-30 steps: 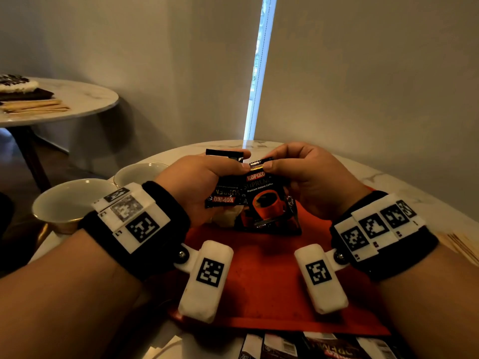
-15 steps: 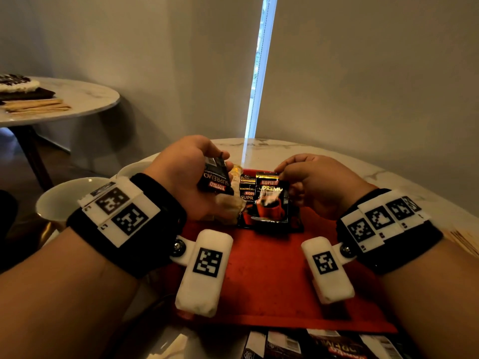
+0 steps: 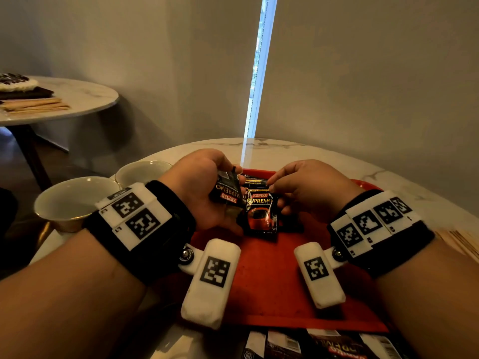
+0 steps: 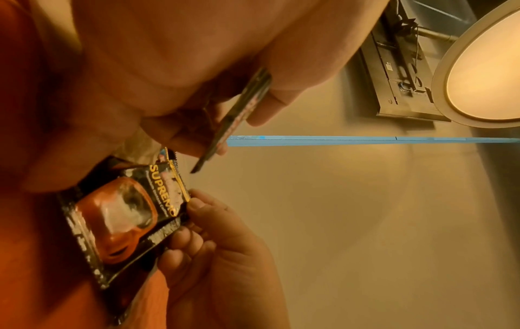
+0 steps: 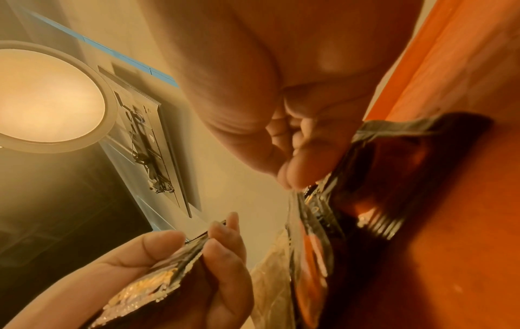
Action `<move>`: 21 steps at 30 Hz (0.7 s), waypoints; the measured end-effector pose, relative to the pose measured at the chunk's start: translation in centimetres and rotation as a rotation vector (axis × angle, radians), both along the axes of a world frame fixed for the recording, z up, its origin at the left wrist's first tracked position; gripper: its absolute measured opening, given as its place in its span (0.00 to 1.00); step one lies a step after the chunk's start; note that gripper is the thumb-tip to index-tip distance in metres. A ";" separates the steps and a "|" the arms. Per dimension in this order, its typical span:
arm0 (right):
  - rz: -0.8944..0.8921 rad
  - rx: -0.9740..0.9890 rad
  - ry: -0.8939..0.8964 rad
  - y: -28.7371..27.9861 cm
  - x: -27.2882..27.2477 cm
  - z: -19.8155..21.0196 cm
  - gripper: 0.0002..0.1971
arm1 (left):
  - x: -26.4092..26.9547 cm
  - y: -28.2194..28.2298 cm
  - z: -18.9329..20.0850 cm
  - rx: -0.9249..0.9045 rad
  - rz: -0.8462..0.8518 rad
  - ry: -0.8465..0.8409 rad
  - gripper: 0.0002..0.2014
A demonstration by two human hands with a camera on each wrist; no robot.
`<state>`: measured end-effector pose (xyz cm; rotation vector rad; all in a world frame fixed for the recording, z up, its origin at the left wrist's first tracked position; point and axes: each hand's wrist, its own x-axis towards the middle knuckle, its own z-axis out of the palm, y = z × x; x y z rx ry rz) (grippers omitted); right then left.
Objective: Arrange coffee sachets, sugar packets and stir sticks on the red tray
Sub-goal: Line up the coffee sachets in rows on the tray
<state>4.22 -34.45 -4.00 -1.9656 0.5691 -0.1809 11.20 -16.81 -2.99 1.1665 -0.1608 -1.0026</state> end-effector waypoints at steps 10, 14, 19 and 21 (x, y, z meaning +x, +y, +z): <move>-0.013 0.066 -0.019 0.5 0.1 0.0 0.05 | 0.1 0.2 0.3 0.011 0.059 0.001 0.14; -0.010 0.078 -0.020 0.6 0.1 -0.1 0.06 | 0.0 0.2 0.5 0.019 0.072 0.010 0.14; -0.005 0.078 -0.015 0.7 0.2 -0.1 0.06 | -0.1 0.3 0.6 0.016 0.068 0.012 0.16; -0.010 0.075 -0.020 0.7 0.3 -0.1 0.06 | -0.2 0.3 0.6 0.018 0.054 0.011 0.14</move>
